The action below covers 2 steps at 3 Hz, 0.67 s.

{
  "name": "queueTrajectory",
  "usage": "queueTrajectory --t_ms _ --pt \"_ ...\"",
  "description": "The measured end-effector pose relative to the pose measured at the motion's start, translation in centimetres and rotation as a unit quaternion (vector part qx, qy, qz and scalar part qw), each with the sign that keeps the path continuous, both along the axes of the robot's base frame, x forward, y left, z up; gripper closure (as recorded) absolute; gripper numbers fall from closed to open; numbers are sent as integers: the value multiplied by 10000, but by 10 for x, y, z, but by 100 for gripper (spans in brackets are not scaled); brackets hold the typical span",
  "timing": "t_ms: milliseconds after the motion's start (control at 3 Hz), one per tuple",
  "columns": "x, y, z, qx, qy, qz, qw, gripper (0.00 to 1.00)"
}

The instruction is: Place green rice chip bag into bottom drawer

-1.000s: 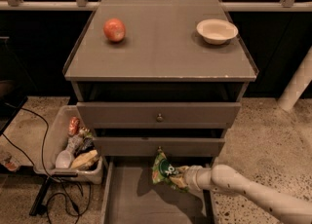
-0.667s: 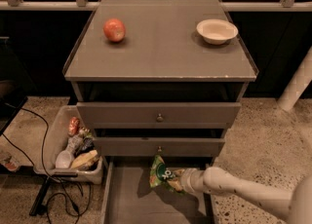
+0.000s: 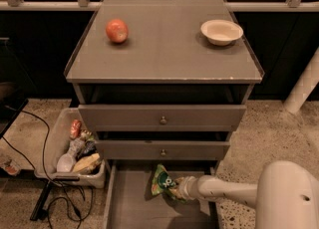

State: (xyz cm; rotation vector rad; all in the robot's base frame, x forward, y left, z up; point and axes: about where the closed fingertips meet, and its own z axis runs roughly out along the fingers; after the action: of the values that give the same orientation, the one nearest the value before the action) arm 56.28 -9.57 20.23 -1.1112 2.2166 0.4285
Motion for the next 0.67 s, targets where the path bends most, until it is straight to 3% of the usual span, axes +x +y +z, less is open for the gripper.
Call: queueTrajectory --t_ms 333,667 --pt "5 -2 -31 -98 -24 -81 9999 100" --pt "4 -1 -34 -94 -16 -92 9999 82"
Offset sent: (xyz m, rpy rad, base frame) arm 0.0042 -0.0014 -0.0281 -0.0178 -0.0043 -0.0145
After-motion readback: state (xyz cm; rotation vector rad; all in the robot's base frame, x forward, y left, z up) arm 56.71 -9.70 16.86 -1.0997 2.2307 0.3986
